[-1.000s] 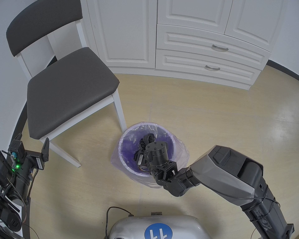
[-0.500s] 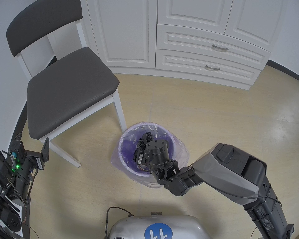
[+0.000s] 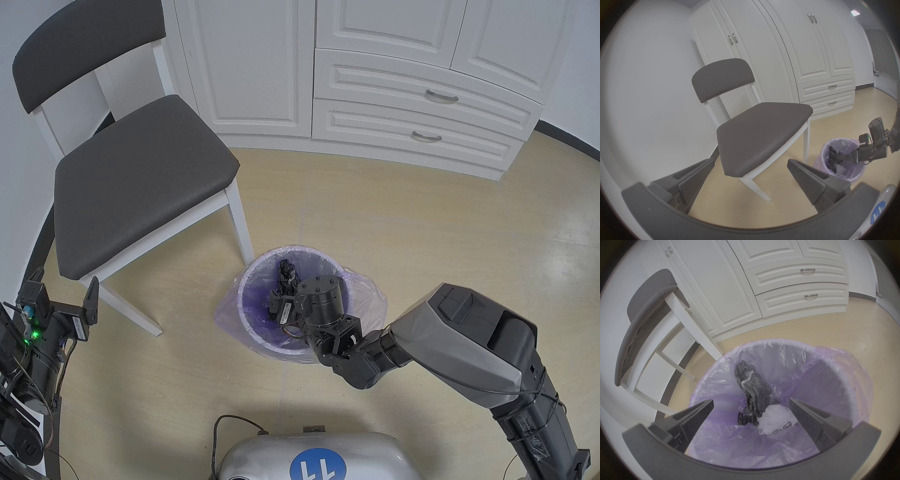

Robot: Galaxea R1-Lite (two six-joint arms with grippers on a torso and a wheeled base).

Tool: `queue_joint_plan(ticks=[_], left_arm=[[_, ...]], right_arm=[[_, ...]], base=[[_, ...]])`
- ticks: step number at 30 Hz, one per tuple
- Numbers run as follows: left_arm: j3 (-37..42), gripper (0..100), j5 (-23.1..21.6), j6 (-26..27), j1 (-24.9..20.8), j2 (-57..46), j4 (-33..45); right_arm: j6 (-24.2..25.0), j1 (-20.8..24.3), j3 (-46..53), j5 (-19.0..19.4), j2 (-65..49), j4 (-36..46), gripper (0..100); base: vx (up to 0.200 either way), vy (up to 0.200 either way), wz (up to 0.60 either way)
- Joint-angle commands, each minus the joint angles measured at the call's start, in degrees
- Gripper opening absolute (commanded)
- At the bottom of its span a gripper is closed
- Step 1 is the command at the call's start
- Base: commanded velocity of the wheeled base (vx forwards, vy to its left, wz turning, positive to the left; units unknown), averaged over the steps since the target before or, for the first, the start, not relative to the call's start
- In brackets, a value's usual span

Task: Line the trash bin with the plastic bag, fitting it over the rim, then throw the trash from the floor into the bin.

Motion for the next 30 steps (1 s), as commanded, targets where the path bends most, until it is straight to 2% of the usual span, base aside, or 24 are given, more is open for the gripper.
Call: queue_joint_plan(ticks=[1, 11, 15, 16, 21, 25, 30], left_arm=[[0.09, 100, 0.01, -0.01, -0.01, 0.0, -0.03], [1.67, 100, -0.08, 0.08, -1.51, 1.59, -0.21], [1.67, 100, -0.16, -0.27, -4.06, 2.03, 0.14], [1.67, 100, 0.01, -0.71, -6.08, 2.11, 1.72], [1.67, 100, 0.19, -0.89, -8.1, 1.67, 6.38], [1.67, 100, 0.19, -1.42, -9.5, 2.2, 8.23], [1.67, 100, 0.28, -6.51, -13.99, 4.75, 12.8]], right_arm=[[-0.06, 0.31, 1.9, -0.14, -3.59, -0.09, 100], [-3.13, 0.13, 8.76, 0.12, -12.73, 0.0, 100], [-6.38, -0.39, 12.36, 0.56, -16.07, 0.0, 100], [-8.23, -0.83, 14.65, 0.56, -17.74, -0.09, 100], [-11.75, -1.36, 17.72, 0.56, -20.29, 0.0, 100], [-15.09, -3.38, 19.57, 0.56, -21.69, 0.61, 100], [-20.89, -9.97, 18.69, 1.0, -19.85, 2.1, 100]], base=[[0.0, 0.0, 0.0], [0.0, 0.0, 0.0], [0.0, 0.0, 0.0], [0.0, 0.0, 0.0], [0.0, 0.0, 0.0], [0.0, 0.0, 0.0], [0.0, 0.0, 0.0]])
